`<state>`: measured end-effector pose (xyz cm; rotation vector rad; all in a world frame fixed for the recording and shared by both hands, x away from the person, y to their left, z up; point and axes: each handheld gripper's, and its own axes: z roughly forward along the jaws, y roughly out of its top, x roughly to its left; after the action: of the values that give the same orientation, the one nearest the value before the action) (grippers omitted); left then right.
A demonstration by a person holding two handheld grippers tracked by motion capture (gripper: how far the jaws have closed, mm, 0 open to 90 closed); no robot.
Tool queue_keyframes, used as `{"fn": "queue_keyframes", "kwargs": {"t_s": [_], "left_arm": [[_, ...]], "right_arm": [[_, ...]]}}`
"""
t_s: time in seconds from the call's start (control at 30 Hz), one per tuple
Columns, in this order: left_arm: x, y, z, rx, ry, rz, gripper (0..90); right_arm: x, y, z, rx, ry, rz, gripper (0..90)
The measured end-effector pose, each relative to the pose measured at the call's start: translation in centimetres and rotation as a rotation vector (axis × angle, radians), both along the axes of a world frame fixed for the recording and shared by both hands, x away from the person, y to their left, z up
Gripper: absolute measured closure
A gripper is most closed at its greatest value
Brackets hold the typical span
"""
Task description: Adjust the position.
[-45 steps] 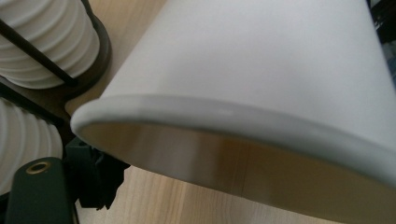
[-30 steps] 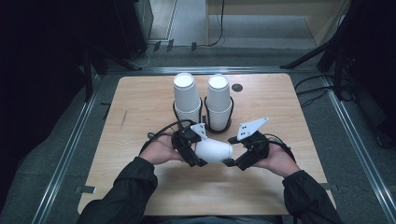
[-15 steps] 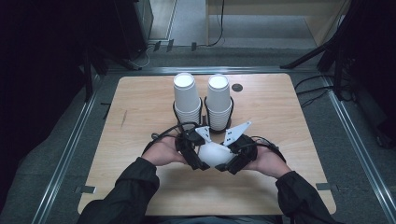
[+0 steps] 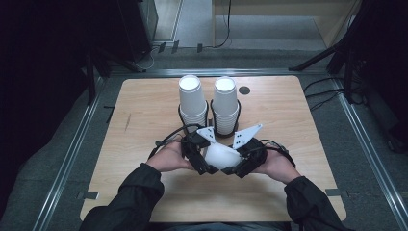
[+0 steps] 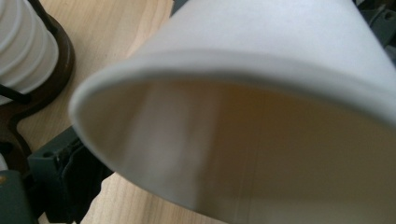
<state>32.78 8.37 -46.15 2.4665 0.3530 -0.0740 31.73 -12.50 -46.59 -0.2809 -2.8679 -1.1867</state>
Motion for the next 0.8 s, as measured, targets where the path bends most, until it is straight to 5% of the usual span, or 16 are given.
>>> {"fn": "queue_keyframes", "kwargs": {"t_s": [0.43, 0.7, 0.8], "left_arm": [[0.4, 2.1, 0.6, -0.129, 0.037, 0.061, 0.0], [-1.0, 2.7, 0.5, -0.181, -0.022, 0.098, 0.0], [-1.0, 2.9, 0.6, -0.205, -0.011, 0.105, 0.0]], "right_arm": [[0.5, -1.4, 0.5, 0.064, 0.018, -0.04, 22.5], [0.7, -2.3, 1.1, 0.111, 0.023, -0.058, 22.4], [0.7, -2.4, 1.3, 0.142, 0.02, -0.049, 22.4]]}}
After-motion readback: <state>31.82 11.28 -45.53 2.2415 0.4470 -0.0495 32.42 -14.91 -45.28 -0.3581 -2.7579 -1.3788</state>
